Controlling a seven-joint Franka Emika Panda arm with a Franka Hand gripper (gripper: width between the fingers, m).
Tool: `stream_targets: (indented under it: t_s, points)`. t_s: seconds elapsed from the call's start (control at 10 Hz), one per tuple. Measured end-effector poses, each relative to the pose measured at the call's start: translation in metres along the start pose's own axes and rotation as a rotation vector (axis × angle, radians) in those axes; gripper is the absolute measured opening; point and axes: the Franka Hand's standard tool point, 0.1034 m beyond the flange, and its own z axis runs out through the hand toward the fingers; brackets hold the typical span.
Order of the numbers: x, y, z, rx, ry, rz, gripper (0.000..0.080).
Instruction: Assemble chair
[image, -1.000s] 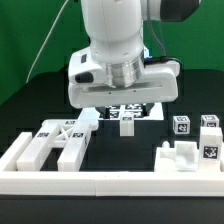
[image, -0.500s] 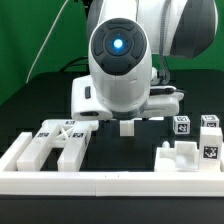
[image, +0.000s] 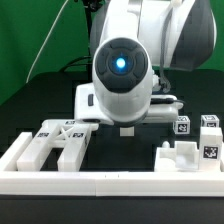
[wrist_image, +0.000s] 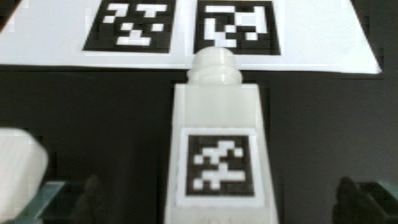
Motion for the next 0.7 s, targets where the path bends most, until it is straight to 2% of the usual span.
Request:
stream_targets:
  t_s: [0.1,0.2,0.3,0.4,0.5,0.6,0.7]
  points:
    - [-0.0009,0.0004,0.0053,0.0,-0.011,0.019,0.0649]
    - [-0.0006,0.001,0.0044,0.001,-0.009,0.018,0.0649]
    - [-0.0006,0.0013,0.0046,0.002,-0.009,0.019,0.0525]
    - [-0.0006,0.0014,0.0046,0.002,-0.009,0.019,0.0525]
    - [-0.0006,0.0016,0.0046,0.002,-0.009,0.019,0.0388]
    - [-0.0006,0.0016,0.0046,0.002,-0.009,0.019,0.0283]
    - [-0.0006,0.0017,0.0046,0.002,-0.009,0.019,0.0283]
